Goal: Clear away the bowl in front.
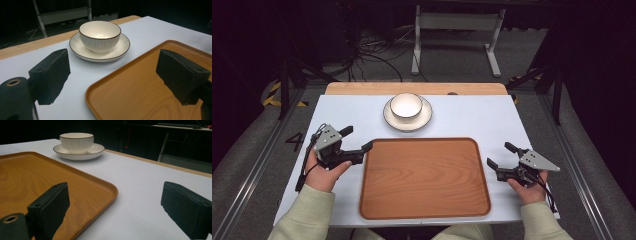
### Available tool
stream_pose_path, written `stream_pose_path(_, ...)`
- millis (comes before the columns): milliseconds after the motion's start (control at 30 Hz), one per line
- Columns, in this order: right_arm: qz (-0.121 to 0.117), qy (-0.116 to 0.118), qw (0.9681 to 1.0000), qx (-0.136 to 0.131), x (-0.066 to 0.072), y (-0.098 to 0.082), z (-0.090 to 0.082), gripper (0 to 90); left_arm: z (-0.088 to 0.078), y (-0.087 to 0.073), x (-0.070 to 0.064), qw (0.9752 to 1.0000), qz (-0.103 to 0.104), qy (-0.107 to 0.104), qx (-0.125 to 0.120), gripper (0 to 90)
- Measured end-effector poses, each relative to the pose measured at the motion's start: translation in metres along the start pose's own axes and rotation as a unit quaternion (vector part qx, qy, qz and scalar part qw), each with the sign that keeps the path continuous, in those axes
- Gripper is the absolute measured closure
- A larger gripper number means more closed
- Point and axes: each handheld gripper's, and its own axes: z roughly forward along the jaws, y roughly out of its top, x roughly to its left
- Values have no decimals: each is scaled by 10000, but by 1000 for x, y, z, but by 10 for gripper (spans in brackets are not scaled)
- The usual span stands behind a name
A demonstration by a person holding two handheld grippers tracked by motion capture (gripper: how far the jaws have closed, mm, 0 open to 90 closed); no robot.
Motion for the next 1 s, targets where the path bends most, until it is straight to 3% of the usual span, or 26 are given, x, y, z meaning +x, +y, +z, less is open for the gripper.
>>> stream_pose_path(333, 73, -9, 9999, 96, -1, 1, 2, 89, 23, 21, -4, 9997, 143, -184, 68, 128)
stream_pose_path(533, 114, 12, 9999, 8, -3, 0, 0, 89, 38, 34, -3, 9994, 215, -245, 78, 128)
stream_pose_path(567, 130, 8, 9999, 3, -3, 0, 0, 89, 41, 35, -4, 9994, 173, -284, 75, 128)
stream_pose_path(700, 172, 28, 9998, -38, -3, 0, -1, 83, 53, 40, -2, 9962, -422, -756, 42, 128)
stream_pose_path(1000, 267, 37, 9996, -27, -5, 0, -1, 82, 76, 49, 0, 9979, -228, -570, 183, 130)
